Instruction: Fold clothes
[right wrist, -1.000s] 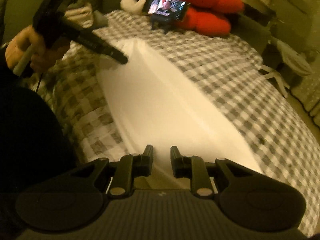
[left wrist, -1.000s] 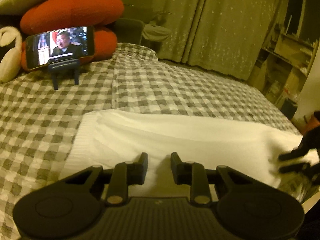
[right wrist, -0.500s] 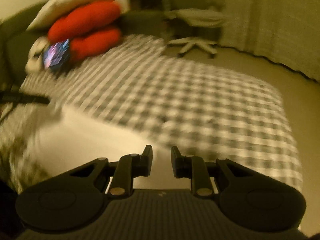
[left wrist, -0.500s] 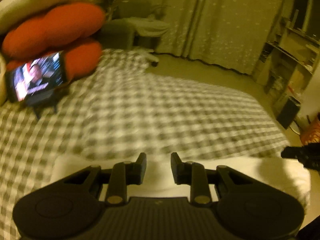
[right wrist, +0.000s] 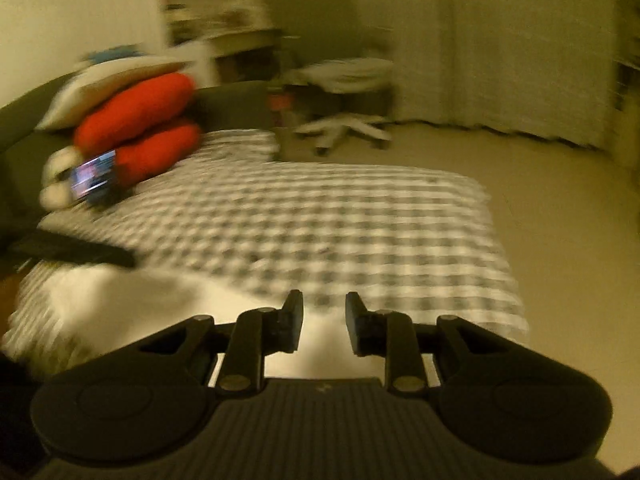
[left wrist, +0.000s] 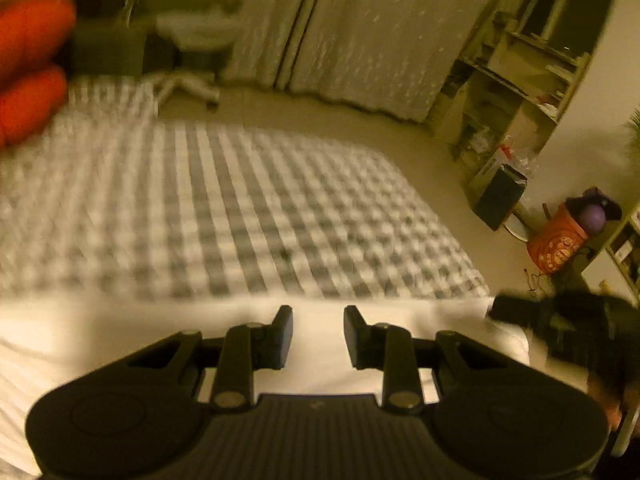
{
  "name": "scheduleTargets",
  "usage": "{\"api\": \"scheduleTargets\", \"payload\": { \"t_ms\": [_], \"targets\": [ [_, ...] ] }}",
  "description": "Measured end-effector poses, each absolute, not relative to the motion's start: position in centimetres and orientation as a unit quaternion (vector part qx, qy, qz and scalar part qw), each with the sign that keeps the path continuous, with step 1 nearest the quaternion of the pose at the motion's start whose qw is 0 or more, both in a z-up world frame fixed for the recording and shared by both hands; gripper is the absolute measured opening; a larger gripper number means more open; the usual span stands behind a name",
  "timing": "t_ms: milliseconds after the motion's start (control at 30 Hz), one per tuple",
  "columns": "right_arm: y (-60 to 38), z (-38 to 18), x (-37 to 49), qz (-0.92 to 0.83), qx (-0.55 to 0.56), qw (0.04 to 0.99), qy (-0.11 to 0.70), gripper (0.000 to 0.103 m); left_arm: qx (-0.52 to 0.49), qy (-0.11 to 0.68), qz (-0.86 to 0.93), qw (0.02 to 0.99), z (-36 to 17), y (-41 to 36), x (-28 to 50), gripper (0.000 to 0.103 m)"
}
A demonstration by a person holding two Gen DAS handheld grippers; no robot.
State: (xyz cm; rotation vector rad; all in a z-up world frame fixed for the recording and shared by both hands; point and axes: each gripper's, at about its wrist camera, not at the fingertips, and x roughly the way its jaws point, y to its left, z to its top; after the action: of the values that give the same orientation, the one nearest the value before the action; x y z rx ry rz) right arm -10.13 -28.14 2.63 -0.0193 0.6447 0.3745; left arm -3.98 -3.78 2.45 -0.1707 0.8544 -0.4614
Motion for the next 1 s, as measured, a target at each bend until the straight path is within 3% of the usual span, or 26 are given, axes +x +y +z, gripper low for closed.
{"api": "scheduleTargets", "payload": {
  "t_ms": [100,367,433,500,1000],
  "targets": [
    [-25.5,0.5,-12.0,0.254,-0.131,0.909,0.305,0.027,-0.068,0.425,-0.208,0.878,-0.9,-3.7,-3.5,0.028],
    [-23.1,-3.0,-13.0,0.334,-0.224,0.859,0.318,0.027,-0.026,0.395,-0.223,0.891,-3.2,-3.4,-4.8,0.029],
    [-23.1,-3.8,-12.8,0.33,-0.238,0.851,0.332,0.019,-0.013,0.393,-0.222,0.892,-3.1,-4.0,-5.3,0.029],
    [-23.2,-4.0,-13.1,0.332,-0.244,0.849,0.33,0.0,-0.012,0.394,-0.223,0.892,-3.0,-4.2,-5.4,0.029],
    [-24.7,-3.4,-15.4,0.333,-0.277,0.844,0.317,0.003,-0.022,0.415,-0.272,0.868,-2.3,-1.0,-6.8,0.029]
  ]
}}
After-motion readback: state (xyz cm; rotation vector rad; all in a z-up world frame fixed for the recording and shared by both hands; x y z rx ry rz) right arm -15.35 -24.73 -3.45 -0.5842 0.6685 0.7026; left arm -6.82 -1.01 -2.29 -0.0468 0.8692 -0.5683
